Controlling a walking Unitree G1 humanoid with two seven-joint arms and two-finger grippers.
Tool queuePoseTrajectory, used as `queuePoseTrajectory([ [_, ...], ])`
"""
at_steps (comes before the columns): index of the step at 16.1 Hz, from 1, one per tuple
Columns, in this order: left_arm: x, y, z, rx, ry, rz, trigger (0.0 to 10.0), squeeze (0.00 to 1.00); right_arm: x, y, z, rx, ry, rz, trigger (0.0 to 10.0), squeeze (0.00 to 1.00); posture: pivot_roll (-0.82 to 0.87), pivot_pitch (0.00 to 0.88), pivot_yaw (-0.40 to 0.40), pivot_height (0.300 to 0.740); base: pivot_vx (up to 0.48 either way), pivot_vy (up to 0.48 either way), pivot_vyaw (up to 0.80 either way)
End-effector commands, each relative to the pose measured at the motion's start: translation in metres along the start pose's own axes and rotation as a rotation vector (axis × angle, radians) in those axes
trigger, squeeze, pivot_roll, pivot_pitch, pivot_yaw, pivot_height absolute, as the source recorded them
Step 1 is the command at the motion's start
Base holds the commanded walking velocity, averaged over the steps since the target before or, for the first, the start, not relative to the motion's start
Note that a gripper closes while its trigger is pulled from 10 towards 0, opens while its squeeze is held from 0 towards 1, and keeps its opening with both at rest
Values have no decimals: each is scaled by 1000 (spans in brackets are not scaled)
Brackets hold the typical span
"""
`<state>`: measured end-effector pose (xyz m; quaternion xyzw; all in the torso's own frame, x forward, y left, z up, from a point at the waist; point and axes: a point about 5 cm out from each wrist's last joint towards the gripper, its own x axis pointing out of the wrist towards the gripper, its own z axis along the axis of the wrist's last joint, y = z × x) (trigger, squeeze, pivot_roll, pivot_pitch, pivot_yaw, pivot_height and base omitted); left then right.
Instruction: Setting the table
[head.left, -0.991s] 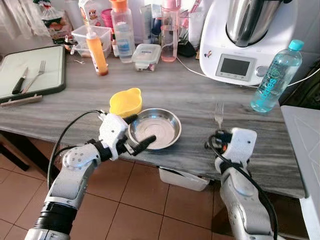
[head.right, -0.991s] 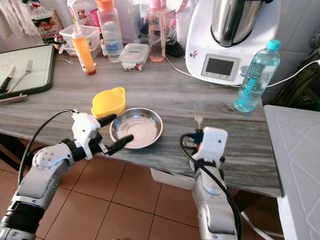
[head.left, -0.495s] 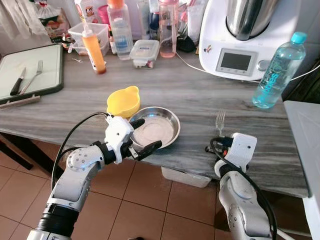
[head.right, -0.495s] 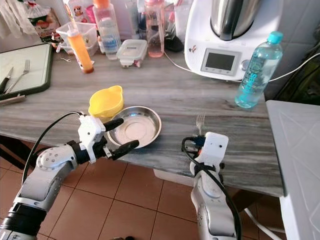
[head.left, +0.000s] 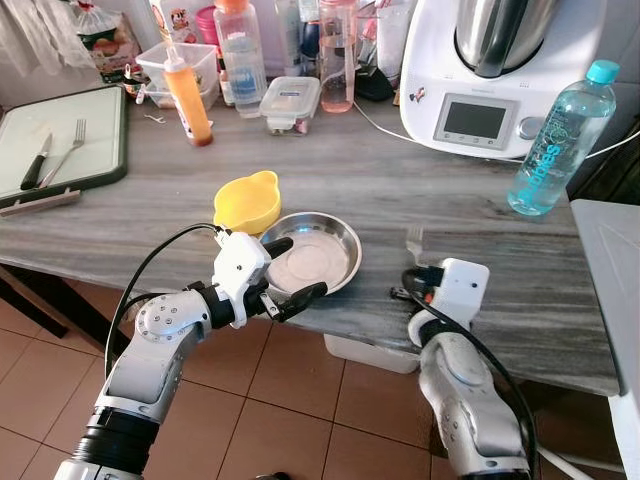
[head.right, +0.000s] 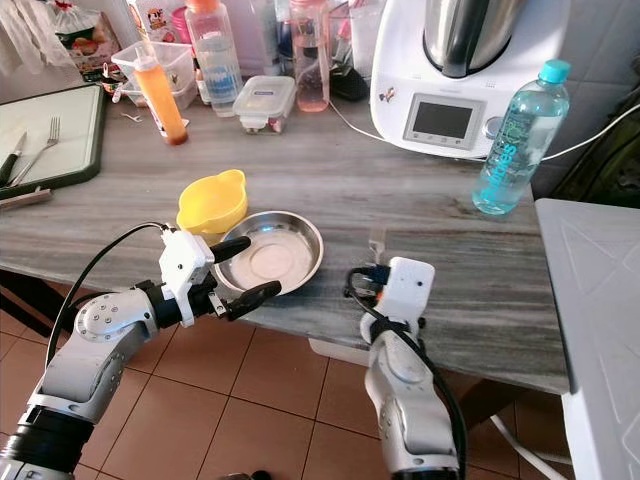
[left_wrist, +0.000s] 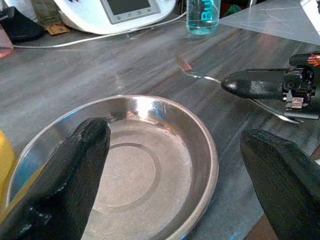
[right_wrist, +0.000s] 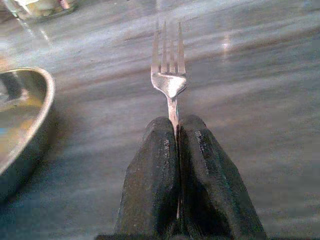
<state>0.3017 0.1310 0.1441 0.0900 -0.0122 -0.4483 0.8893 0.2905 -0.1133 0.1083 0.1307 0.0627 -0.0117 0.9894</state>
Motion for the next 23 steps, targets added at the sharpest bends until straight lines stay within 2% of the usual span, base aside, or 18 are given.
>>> queuePoseTrajectory([
  [1, -2, -2, 1, 3, 4, -4, 10000, 0, 0, 34, -7, 175, 45, 32, 10000, 0, 140, 131, 69, 740, 0, 0, 0],
  [3, -2, -2, 1, 2, 5, -7, 10000, 0, 2, 38, -8, 202, 73, 47, 10000, 0, 140, 133, 72, 740, 0, 0, 0],
  [7, -1, -2, 1, 4, 10, -17, 10000, 0, 1, 46, -14, 173, 142, 88, 10000, 0, 138, 140, 77, 740, 0, 0, 0],
  [9, 0, -3, 0, 1, 12, -20, 10000, 0, -2, 43, -17, 146, 172, 80, 10000, 0, 133, 141, 77, 740, 0, 0, 0],
  [15, 3, -4, 0, -3, 14, -35, 10000, 0, -5, 37, -24, 152, 232, 52, 10000, 0, 124, 137, 81, 740, 0, 0, 0],
  [16, 3, -4, 0, -1, 15, -39, 10000, 0, -5, 39, -24, 162, 239, 62, 10000, 1000, 124, 137, 81, 740, 0, 0, 0],
  [20, 3, -4, 0, 3, 18, -42, 10000, 0, -4, 39, -26, 164, 250, 64, 10000, 1000, 127, 135, 87, 740, 0, 0, 0],
  [23, 3, -4, 0, 5, 19, -45, 10000, 0, -4, 37, -23, 177, 219, 65, 10000, 1000, 127, 135, 87, 740, 0, 0, 0],
])
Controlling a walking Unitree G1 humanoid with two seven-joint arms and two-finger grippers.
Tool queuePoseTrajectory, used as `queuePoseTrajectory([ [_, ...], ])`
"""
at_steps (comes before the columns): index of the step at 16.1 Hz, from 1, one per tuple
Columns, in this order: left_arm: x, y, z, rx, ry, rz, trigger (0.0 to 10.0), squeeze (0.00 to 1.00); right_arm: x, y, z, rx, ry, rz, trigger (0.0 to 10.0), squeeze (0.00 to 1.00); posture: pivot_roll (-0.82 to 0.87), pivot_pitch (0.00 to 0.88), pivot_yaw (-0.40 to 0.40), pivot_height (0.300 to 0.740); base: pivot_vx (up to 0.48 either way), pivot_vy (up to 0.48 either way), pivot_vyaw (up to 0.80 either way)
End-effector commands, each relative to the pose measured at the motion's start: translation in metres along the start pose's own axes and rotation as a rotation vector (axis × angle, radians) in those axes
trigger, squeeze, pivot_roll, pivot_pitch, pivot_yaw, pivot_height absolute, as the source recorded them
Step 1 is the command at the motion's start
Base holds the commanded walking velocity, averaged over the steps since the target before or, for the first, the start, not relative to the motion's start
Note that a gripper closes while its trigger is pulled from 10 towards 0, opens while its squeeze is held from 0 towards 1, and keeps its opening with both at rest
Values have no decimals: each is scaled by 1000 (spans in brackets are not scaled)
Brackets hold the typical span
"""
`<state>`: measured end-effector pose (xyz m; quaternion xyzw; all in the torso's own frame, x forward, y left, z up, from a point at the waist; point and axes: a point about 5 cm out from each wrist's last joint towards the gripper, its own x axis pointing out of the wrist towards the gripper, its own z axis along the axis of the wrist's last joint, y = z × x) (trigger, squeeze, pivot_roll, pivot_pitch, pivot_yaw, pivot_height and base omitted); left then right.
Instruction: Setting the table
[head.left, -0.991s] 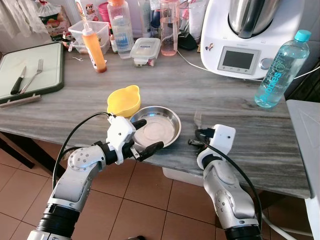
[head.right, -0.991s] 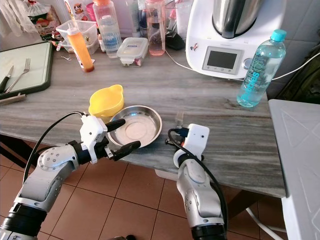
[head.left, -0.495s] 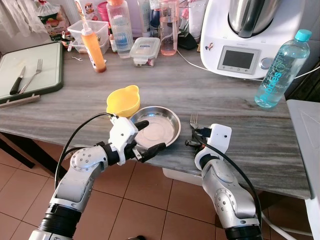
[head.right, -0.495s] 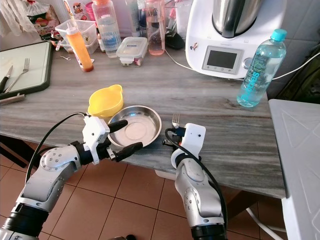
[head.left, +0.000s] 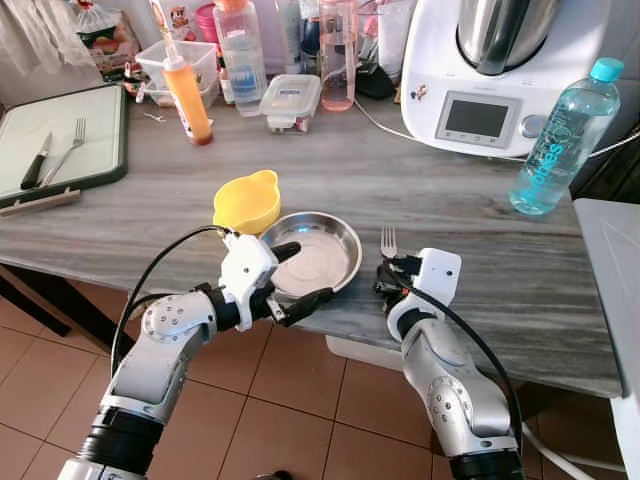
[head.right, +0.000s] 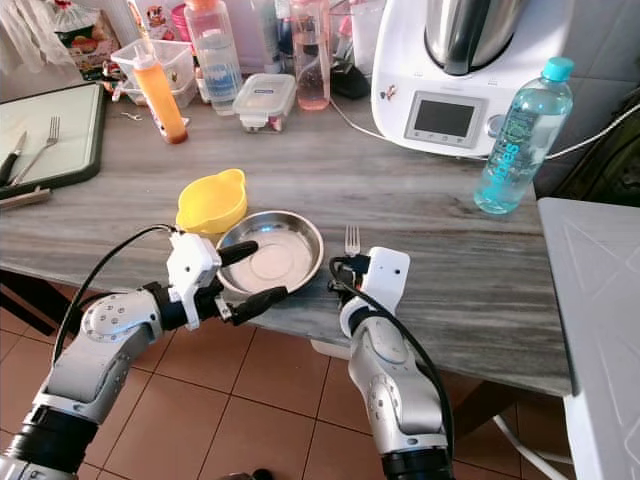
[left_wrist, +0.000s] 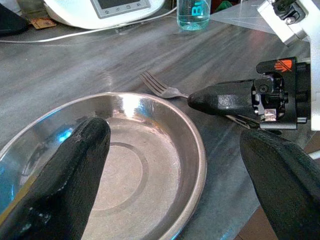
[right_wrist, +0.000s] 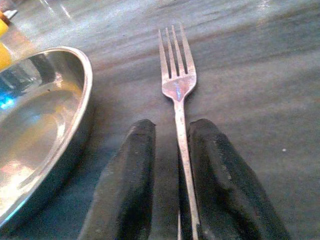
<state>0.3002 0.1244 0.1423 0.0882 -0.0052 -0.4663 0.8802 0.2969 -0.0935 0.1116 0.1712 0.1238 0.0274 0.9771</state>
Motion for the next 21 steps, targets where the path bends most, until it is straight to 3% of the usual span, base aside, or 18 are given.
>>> queuePoseTrajectory([
  [1, -1, 1, 0, 12, 11, -3, 10000, 0, -6, 15, -23, 103, 73, 5, 10000, 1000, 124, 131, 87, 740, 0, 0, 0],
  [8, -1, 0, -1, 7, 11, 1, 10000, 0, -9, 19, -11, 121, -8, 69, 10000, 1000, 125, 140, 87, 740, 0, 0, 0],
  [16, 2, -1, 0, 6, 8, -5, 10000, 0, -15, 16, 2, 70, -109, 82, 10000, 1000, 114, 142, 93, 740, 0, 0, 0],
  [21, 5, -1, 0, 3, -3, -2, 10000, 0, -21, 17, 26, 72, -284, 94, 10000, 1000, 107, 137, 93, 740, 0, 0, 0],
])
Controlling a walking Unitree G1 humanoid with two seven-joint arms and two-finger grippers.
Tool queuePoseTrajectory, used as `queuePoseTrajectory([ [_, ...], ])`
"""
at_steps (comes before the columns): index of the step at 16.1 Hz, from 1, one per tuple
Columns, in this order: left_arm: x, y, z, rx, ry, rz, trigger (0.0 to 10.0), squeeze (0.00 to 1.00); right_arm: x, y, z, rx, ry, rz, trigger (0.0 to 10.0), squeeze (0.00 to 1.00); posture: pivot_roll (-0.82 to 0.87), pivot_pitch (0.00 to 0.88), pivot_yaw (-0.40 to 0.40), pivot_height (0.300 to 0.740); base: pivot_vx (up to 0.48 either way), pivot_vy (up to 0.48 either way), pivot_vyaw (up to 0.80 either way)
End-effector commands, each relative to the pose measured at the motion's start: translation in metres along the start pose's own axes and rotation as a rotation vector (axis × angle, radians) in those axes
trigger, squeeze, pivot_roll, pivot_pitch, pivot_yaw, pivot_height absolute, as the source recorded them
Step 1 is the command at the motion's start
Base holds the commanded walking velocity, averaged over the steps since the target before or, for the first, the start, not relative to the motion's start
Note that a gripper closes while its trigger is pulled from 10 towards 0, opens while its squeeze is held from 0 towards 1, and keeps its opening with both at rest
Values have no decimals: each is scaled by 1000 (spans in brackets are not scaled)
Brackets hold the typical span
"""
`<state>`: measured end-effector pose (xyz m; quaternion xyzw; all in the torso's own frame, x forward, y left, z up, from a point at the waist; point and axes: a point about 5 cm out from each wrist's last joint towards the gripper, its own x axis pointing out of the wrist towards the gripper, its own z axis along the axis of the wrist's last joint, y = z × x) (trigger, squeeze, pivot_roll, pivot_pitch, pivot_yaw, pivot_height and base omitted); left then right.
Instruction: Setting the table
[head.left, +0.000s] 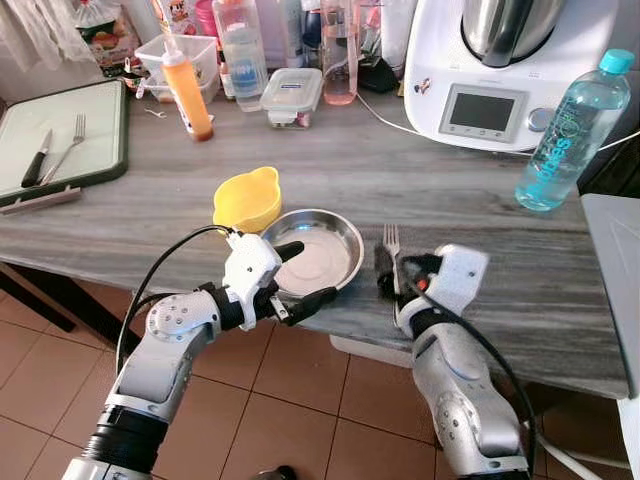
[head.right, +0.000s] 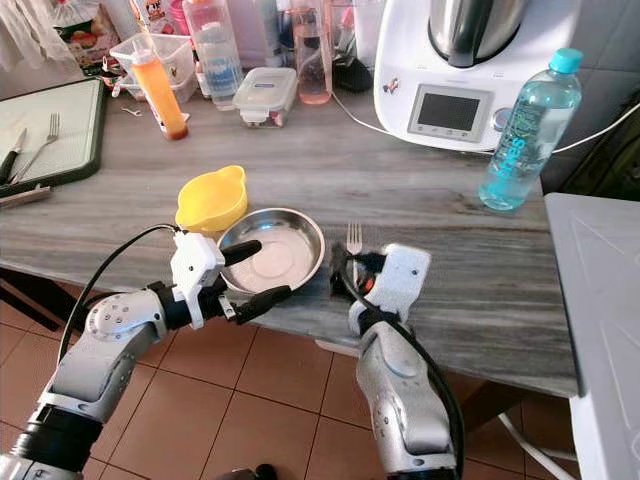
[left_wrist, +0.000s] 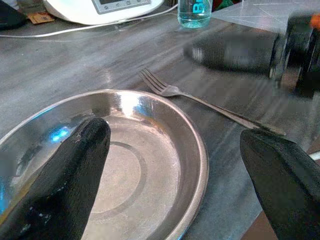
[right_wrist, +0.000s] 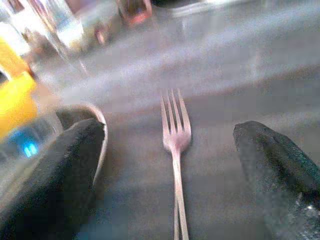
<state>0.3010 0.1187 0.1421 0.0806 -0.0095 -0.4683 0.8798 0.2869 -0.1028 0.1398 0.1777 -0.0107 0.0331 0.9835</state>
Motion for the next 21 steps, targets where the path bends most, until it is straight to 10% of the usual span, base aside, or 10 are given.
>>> queuePoseTrajectory([
  [1, 1, 0, 0, 11, 7, 1, 10000, 0, -4, 16, 7, 92, -64, 36, 10000, 1000, 104, 135, 90, 740, 0, 0, 0],
  [10, 16, -6, 5, -32, -82, 86, 10000, 0, -46, -54, 35, -353, -215, -183, 10000, 1000, 59, 110, 43, 740, 0, 0, 0],
  [21, 12, -7, 9, -51, -125, 206, 10000, 0, -59, -55, -16, -337, 80, -102, 10000, 1000, 97, 112, -10, 740, 0, 0, 0],
])
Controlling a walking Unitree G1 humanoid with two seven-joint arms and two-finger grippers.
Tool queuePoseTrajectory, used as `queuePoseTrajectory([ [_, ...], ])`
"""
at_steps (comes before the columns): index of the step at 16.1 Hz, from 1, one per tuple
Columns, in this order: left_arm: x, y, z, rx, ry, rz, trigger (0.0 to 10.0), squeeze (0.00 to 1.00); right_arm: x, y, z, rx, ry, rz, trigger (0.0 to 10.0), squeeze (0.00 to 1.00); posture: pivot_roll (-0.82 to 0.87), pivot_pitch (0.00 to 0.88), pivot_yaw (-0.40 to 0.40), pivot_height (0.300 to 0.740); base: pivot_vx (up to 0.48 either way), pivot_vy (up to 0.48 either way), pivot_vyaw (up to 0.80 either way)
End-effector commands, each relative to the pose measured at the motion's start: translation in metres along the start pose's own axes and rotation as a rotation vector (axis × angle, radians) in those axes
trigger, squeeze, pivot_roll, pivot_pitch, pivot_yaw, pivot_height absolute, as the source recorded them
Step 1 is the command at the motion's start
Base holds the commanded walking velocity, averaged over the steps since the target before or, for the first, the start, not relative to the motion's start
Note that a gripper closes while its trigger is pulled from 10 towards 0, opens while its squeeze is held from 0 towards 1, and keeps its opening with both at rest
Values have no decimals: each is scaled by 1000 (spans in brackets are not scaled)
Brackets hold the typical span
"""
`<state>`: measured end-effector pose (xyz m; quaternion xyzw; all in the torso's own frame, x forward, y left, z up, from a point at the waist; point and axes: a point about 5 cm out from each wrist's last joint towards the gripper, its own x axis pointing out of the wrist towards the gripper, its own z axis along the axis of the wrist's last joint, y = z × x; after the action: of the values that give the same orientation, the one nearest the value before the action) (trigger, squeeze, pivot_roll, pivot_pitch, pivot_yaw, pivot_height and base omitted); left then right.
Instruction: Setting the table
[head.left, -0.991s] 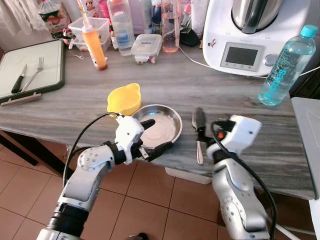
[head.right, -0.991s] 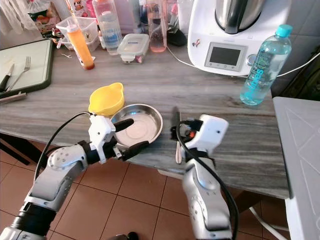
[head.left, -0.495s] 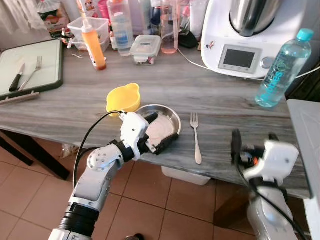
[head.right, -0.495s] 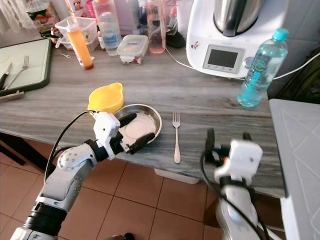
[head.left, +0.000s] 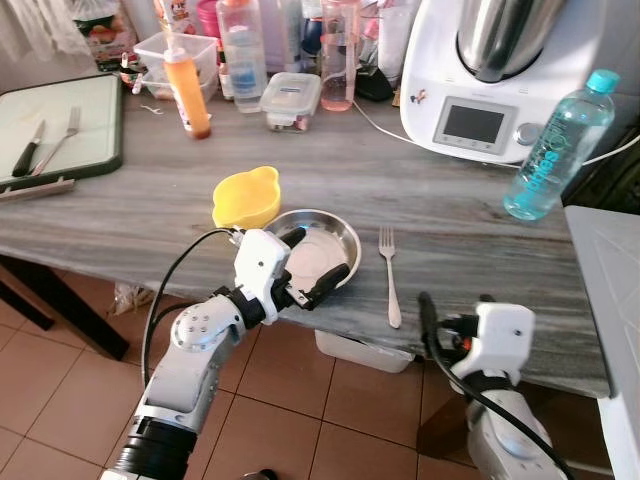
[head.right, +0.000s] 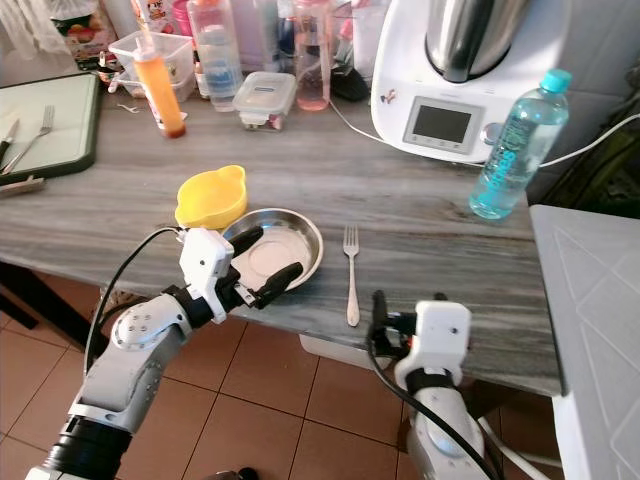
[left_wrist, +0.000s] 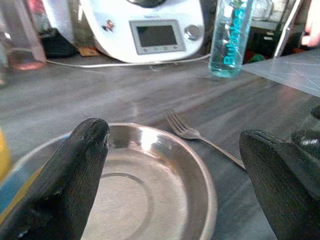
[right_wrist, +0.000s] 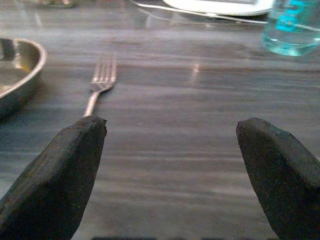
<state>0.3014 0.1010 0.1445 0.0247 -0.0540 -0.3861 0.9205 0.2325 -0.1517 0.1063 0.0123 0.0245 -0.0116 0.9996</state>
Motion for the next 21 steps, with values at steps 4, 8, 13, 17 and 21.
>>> queuePoseTrajectory([
  [4, -12, 13, 9, 39, 15, 20, 10000, 0, 5, -1, -5, -17, 38, -50, 10000, 1000, 130, 142, 15, 740, 0, 0, 0],
  [8, -15, 12, 9, 41, 32, 8, 10000, 0, 0, -4, -14, -17, 94, -95, 10000, 1000, 129, 154, 23, 740, 0, 0, 0],
  [13, -15, 10, 8, 33, 45, -2, 10000, 0, 0, -10, -20, -28, 124, -127, 10000, 1000, 124, 165, 22, 740, 0, 0, 0],
  [17, -15, 8, 7, 29, 49, -8, 10000, 0, 10, -1, -17, -19, 122, -87, 10000, 1000, 125, 169, 23, 740, 0, 0, 0],
  [21, -16, 7, 7, 28, 52, -9, 10000, 0, 12, 11, -16, -9, 126, -34, 10000, 1000, 129, 172, 19, 740, 0, 0, 0],
])
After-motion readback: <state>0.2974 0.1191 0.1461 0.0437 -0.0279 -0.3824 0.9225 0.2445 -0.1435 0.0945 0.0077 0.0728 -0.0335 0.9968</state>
